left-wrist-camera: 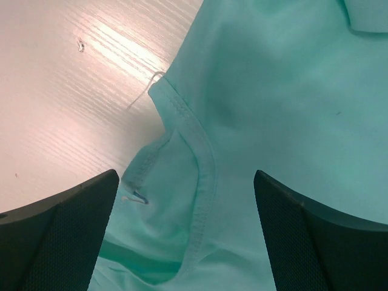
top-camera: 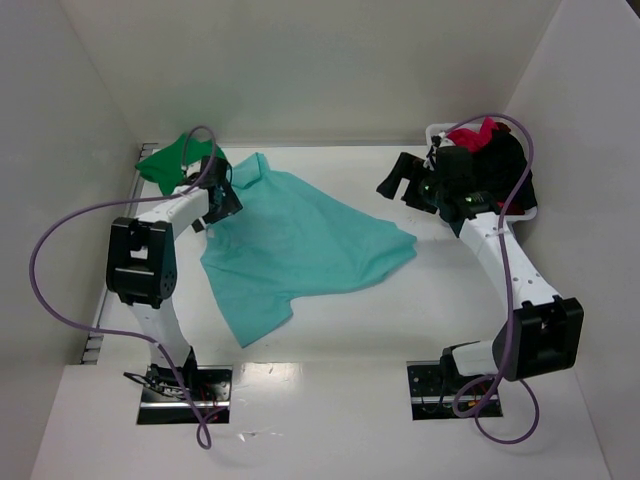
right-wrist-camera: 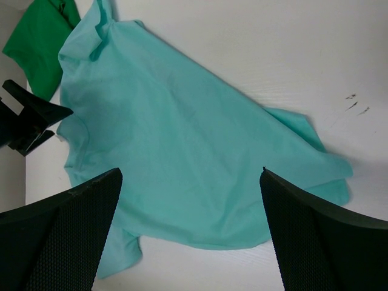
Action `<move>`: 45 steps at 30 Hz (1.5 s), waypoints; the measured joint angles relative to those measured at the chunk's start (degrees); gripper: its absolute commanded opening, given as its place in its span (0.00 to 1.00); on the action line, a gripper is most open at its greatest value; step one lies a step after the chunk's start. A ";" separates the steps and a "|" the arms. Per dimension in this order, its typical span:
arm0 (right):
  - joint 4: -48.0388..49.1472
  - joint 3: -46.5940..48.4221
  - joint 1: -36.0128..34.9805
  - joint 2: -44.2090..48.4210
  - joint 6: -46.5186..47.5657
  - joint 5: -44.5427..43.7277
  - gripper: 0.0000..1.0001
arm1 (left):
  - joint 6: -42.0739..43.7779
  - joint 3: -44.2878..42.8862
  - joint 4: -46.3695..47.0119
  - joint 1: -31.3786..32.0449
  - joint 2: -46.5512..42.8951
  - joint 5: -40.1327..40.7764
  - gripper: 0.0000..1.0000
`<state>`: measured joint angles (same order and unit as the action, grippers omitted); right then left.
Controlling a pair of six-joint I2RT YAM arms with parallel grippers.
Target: Fold and stack the t-shirts
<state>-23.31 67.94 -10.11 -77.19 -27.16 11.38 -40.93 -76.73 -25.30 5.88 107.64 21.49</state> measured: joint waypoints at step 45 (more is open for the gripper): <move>3.19 -1.20 -1.64 -11.21 1.31 2.82 1.00 | -30.10 43.87 -17.91 11.31 -49.12 -20.83 1.00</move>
<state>-20.12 66.74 -11.75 -88.40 -25.85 14.20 -71.03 -32.86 -43.21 17.19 58.52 0.66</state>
